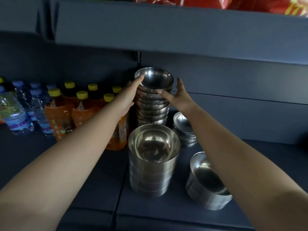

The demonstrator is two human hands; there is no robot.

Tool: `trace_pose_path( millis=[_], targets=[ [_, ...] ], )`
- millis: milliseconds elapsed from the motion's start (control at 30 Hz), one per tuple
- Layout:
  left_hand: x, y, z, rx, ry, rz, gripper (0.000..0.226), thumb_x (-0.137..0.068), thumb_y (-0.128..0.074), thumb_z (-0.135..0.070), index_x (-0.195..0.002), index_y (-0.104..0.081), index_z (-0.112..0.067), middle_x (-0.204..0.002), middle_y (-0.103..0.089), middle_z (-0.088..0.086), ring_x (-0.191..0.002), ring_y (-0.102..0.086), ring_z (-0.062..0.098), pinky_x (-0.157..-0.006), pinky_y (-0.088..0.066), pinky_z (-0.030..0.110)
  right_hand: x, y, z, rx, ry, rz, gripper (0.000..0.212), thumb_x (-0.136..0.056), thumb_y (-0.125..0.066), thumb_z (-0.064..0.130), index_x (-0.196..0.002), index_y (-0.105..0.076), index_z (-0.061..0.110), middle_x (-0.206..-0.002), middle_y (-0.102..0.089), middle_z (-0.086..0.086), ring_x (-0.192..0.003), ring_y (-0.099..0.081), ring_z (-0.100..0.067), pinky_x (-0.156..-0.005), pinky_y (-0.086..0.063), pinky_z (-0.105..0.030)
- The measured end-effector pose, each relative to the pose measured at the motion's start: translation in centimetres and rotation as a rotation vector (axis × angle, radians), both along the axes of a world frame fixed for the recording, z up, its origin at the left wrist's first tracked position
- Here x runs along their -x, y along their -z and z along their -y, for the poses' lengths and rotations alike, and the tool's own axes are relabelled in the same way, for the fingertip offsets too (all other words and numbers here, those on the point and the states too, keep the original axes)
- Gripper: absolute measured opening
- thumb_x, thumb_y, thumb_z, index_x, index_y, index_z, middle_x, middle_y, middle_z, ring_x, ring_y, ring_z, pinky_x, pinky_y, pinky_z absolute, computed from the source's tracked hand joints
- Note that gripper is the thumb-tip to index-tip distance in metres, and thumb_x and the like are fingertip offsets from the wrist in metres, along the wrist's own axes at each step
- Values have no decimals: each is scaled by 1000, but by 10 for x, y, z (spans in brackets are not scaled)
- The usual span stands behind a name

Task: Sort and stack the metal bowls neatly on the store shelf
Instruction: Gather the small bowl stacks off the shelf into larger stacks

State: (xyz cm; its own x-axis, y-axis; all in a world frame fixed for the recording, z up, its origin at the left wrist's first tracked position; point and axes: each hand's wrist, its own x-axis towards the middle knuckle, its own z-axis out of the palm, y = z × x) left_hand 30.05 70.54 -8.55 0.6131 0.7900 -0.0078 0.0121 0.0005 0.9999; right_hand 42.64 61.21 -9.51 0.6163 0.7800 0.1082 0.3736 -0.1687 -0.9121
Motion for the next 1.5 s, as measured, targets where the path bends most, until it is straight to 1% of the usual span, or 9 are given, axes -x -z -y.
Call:
trace_pose_path(
  millis=[100, 233, 333, 567, 733, 867, 1167, 1267, 1500],
  targets=[
    [9, -1, 1, -173, -103, -18, 70, -90, -51, -45, -148, -21, -19, -153, -26, 2, -139, -28, 18, -105, -26, 28, -1, 0, 8, 19, 61, 25, 95, -83, -67, 40, -151, -6, 15, -155, -23, -8, -140, -30, -22, -114, -28, -34],
    [23, -7, 15, -506, -112, -15, 47, -92, -55, -29, -135, -47, -15, -134, -52, -2, -124, -46, 8, -97, -33, 17, 0, -1, 33, 133, 98, 122, 77, -83, -66, 41, -144, -33, 7, -148, -38, -6, -135, -39, -20, -110, -32, -30],
    [25, -15, 34, -830, -61, -179, 34, -92, -54, -28, -124, -58, -17, -117, -60, -8, -105, -50, 1, -85, -34, 14, 2, -4, 59, 294, 147, 296, 42, -85, -64, 43, -119, -59, 18, -127, -55, 0, -120, -50, -16, -94, -33, -19],
    [-4, -22, 99, -1106, 152, -183, 25, -90, -56, -33, -98, -68, -13, -96, -69, -1, -87, -60, 16, -74, -44, 26, 29, -27, 146, 376, 239, 465, 34, -88, -60, 37, -109, -64, 11, -113, -66, -5, -108, -58, -23, -95, -45, -36],
    [-28, -20, 166, -1183, 230, -153, 30, -90, -54, -37, -81, -66, -11, -70, -56, -1, -78, -59, 28, -65, -39, 31, 39, -36, 221, 406, 310, 528, 31, -88, -61, 37, -102, -66, 10, -106, -66, -1, -104, -58, -17, -87, -43, -26],
    [-51, -12, 233, -1188, 319, -148, 31, -90, -52, -39, -78, -64, -12, -71, -52, -4, -75, -55, 25, -62, -32, 28, 36, -30, 298, 433, 405, 544, 30, -88, -61, 39, -93, -66, 10, -89, -62, 2, -95, -60, -17, -80, -44, -26],
    [-95, 20, 421, -1080, 623, -16, 30, -92, -51, -35, -79, -65, -11, -69, -59, -3, -70, -54, 20, -60, -42, 30, 17, 2, 501, 632, 666, 436, 28, -91, -53, 47, -83, -52, 20, -94, -65, -1, -74, -56, -16, -73, -48, -30],
    [-106, 35, 471, -1069, 702, -30, 28, -92, -51, -35, -74, -59, -15, -64, -52, -10, -69, -51, 16, -59, -37, 27, 12, 17, 558, 701, 758, 396, 32, -92, -51, 47, -88, -57, 16, -88, -65, -3, -80, -58, -20, -70, -49, -32],
    [-133, 72, 551, -966, 896, -123, 18, -86, -60, -35, -81, -65, -18, -78, -64, -6, -79, -60, 14, -69, -48, 27, -5, 51, 651, 764, 869, 231, 25, -88, -56, 48, -82, -53, 24, -86, -57, 2, -88, -54, -20, -75, -49, -32]
  ],
)
